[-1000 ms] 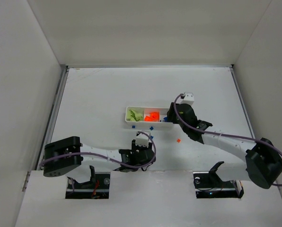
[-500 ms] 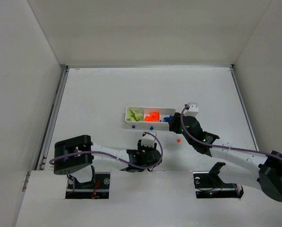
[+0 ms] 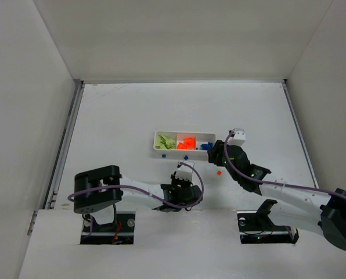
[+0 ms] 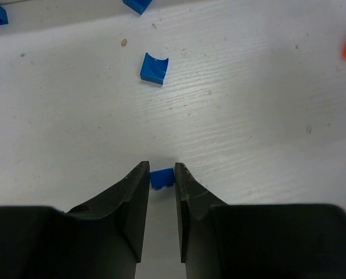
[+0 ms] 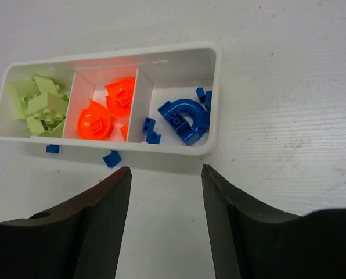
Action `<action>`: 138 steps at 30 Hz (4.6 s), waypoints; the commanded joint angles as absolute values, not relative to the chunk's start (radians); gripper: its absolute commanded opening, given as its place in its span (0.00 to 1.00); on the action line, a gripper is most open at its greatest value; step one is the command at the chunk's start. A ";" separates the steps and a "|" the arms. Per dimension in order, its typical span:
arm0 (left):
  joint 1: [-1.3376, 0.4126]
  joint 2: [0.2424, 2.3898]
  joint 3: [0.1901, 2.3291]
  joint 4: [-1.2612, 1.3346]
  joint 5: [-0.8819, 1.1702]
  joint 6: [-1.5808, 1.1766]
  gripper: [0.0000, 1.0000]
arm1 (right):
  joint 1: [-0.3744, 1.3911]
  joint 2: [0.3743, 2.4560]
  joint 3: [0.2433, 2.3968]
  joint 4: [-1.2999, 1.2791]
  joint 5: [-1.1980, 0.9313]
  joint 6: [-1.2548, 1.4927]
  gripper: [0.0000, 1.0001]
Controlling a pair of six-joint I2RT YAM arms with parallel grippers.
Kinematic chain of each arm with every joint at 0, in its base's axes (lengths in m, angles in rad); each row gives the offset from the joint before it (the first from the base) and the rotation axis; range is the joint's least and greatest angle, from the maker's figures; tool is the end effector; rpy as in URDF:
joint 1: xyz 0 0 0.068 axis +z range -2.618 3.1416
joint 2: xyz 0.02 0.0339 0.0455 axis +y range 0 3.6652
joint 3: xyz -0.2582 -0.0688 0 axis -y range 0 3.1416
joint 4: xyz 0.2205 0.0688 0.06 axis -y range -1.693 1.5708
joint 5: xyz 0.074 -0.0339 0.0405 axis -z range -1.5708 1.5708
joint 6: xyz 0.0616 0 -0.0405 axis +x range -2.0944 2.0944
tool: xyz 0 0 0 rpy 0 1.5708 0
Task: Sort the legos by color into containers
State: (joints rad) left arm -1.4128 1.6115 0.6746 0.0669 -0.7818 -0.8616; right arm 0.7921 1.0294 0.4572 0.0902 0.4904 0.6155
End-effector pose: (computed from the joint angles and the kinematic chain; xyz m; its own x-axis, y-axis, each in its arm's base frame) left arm 0.0878 -0.2750 0.1394 -0.5559 0.0663 -0.8286 0.3186 0.9377 -0.1387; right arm 0.1741 0.1352 0.2063 -0.4592 0.2598 -0.8495 -0.0854 0.9389 0.3333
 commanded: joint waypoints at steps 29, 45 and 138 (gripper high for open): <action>-1.047 1.750 1.182 0.124 -0.465 -0.525 0.16 | 0.643 0.666 0.308 -0.011 0.609 0.802 0.56; -1.177 1.692 1.094 0.198 -0.566 -0.451 0.40 | 0.643 0.667 0.295 0.009 0.607 0.802 0.56; -0.909 1.628 0.921 0.337 -0.483 -0.480 0.41 | 0.953 1.011 0.435 0.130 0.515 0.698 0.53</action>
